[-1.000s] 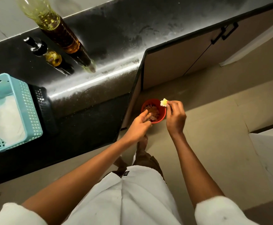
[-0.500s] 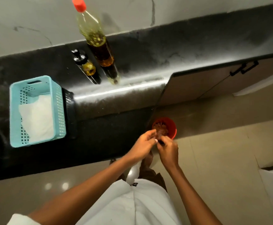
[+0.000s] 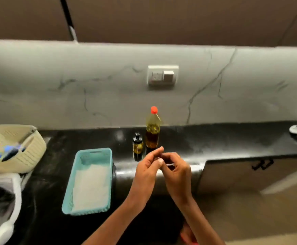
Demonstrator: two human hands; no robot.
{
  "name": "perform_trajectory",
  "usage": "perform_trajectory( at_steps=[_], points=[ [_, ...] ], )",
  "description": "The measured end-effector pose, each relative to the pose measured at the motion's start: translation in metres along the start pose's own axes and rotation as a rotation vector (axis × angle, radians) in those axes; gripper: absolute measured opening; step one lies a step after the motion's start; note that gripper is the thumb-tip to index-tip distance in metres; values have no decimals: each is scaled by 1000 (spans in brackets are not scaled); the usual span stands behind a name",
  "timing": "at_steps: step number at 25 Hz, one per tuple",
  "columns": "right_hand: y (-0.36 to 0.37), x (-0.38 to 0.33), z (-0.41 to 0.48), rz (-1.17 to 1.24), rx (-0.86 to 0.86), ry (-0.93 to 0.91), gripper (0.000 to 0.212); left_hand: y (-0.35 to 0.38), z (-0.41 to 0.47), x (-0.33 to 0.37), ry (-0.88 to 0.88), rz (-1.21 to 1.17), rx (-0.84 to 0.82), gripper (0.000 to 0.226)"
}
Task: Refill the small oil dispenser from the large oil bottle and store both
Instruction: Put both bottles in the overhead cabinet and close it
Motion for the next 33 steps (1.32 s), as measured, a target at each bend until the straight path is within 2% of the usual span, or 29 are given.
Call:
perform_trajectory(
  at_steps=[3, 6, 9, 11, 12, 14, 16, 17, 19, 22, 23, 25, 27, 28, 29, 31, 32, 33],
  points=[
    [9, -47, 73, 54, 67, -177, 14, -24, -4, 72, 194, -35, -17, 40],
    [18, -97, 154, -53, 69, -439, 9, -46, -9, 159, 442, 61, 11, 38],
    [19, -144, 225, -148, 65, -575, 8, -57, -14, 240, 592, 116, 69, 39],
    [13, -161, 258, -305, 123, -693, 13, -56, -15, 271, 713, 192, 139, 44],
    [10, -167, 271, -406, 171, -776, 19, -55, -13, 283, 830, 285, 210, 49],
    [1, -170, 293, -554, 202, -854, 42, -57, -1, 299, 1054, 652, 503, 64],
    [-5, -164, 304, -697, 161, -798, 66, -66, 14, 308, 1057, 918, 770, 74],
    [-7, -158, 308, -772, 132, -769, 71, -70, 21, 310, 1034, 995, 841, 75],
    [-9, -144, 312, -885, 73, -762, 76, -79, 35, 310, 1024, 1104, 921, 78],
    [-15, -142, 315, -914, 17, -772, 81, -79, 44, 308, 1060, 1176, 1025, 81],
    [-16, -143, 314, -885, 16, -757, 83, -79, 44, 306, 1062, 1119, 1029, 81],
    [-14, -140, 304, -747, 59, -677, 88, -75, 41, 290, 1092, 861, 982, 74],
    [-11, -132, 292, -536, 168, -590, 87, -68, 37, 269, 1111, 482, 963, 52],
    [-9, -126, 285, -426, 237, -559, 81, -66, 39, 261, 1065, 295, 962, 41],
    [-7, -120, 277, -317, 329, -522, 72, -63, 38, 256, 956, 98, 950, 38],
    [-2, -109, 264, -100, 538, -365, 56, -63, 44, 257, 573, -372, 852, 53],
    [-2, -108, 260, 14, 627, -226, 55, -64, 46, 262, 359, -606, 766, 64],
    [1, -101, 261, 130, 690, -51, 58, -64, 46, 266, 220, -796, 661, 71]
  ],
)
Point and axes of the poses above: each hand's wrist, its own z-axis towards the middle knuckle, its own y-axis out of the palm, x = y × z, the point moved 1 cm from there along z, towards the middle knuckle, and after that the axes turned 15 degrees about -y, right-handed, at the moved point
